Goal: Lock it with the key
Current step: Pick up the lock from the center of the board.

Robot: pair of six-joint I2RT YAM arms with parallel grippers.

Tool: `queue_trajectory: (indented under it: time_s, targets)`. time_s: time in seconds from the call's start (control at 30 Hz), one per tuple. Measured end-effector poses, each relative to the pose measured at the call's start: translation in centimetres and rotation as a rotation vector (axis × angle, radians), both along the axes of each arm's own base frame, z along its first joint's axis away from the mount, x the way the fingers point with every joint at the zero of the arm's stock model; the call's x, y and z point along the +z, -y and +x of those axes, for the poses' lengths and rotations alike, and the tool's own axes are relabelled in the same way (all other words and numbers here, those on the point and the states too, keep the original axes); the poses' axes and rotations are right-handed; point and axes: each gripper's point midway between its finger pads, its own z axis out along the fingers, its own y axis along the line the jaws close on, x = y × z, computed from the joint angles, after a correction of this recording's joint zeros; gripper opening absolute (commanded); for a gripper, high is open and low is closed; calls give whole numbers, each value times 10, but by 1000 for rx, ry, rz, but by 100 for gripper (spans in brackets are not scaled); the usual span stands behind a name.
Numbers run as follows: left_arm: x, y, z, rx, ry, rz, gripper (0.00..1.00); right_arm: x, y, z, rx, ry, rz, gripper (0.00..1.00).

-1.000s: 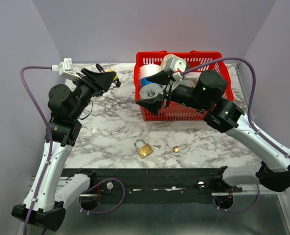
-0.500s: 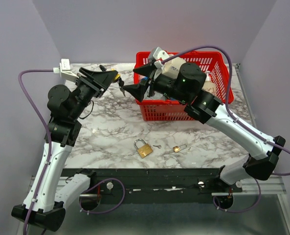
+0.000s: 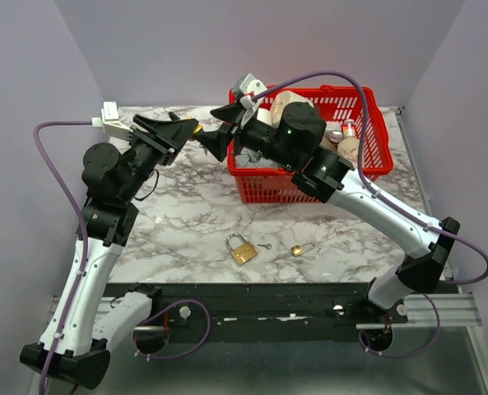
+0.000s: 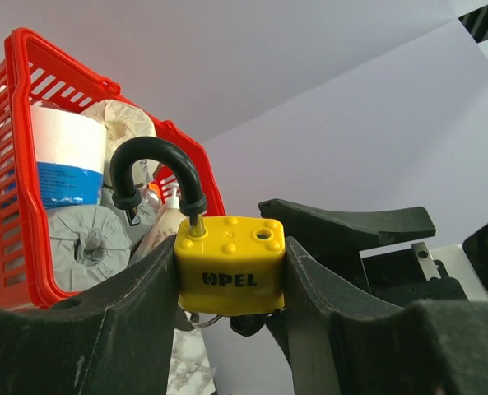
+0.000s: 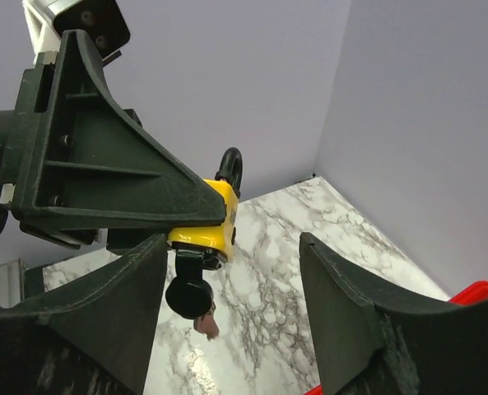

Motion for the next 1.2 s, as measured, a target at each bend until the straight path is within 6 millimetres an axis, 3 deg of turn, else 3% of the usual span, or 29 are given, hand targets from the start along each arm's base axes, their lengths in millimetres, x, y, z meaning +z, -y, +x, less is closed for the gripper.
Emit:
queue_trajectory:
  time_s: [0.57,0.83,0.93,1.03,1.07,1.13,1.17,1.2]
  targets:
    - [-6,-1,4,11,-46,-50,6,-24,-21,8,-28,-7,-40,63]
    - [-6,0,2,5,-54,-66,6,-21,-24,12,-38,-2,-30,56]
    - [-5,0,2,6,-58,-76,6,-20,-27,12,-34,0,-27,47]
    - [-6,-1,4,16,-63,-81,6,-21,-30,10,-31,-2,-29,30]
    - [-6,-2,4,19,-64,-81,7,-21,-31,10,-32,-2,-29,17]
    - [-6,-2,4,22,-65,-82,11,-21,-30,11,-33,-2,-30,1]
    - [-6,-2,4,23,-65,-82,13,-21,-31,11,-33,-1,-30,1]
    - [-6,-2,4,24,-66,-82,22,-21,-31,11,-33,-1,-30,1]
